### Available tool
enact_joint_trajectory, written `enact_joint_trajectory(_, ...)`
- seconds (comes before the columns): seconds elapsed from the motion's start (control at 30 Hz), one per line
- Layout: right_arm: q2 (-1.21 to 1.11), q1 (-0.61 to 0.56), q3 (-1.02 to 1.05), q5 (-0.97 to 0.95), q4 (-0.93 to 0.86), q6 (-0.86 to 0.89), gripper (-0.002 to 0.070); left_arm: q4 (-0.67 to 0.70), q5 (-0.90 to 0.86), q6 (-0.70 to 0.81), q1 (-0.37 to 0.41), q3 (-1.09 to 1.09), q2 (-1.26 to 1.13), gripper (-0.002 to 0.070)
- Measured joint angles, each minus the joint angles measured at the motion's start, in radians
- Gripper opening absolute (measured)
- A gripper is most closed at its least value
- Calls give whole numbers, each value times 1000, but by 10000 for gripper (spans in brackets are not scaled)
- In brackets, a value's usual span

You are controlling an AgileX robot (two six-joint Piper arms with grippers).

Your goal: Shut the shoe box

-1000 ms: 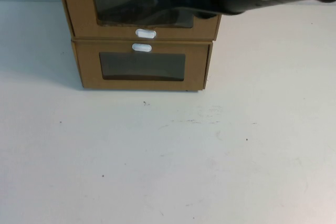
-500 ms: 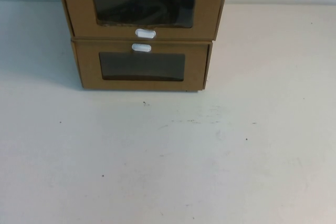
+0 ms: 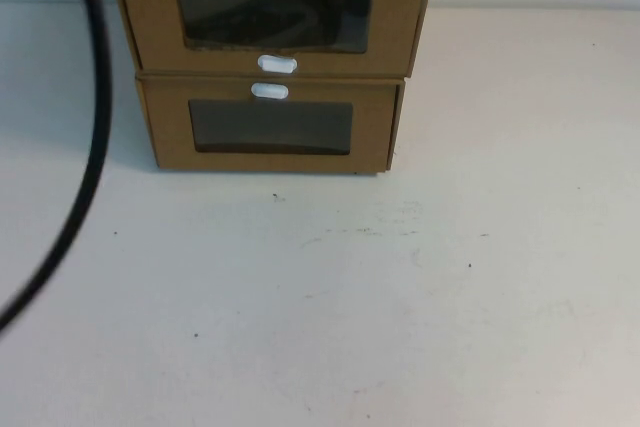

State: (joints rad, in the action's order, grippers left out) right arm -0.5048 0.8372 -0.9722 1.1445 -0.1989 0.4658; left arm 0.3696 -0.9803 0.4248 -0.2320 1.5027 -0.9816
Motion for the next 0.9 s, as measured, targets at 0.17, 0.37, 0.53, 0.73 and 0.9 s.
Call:
enact_joint_trajectory(0.17,0,0,25,4,13,-7,-11,4,238,24,0,-443,300,-5)
enact_joint_trajectory(0.37,0,0,39,4,15,-20,-11,76,481,26,0,-888,662,-5)
enact_joint_trajectory(0.53,0,0,39,2,15,-34,-11,81,614,58,0,-1108,872,-5)
enact_joint_trajectory(0.73,0,0,66,-33,18,-36,-11,81,794,133,0,-1305,948,-5)
enact_joint_trajectory(0.9,0,0,116,-83,44,-36,-11,87,998,147,0,-1454,948,-5)
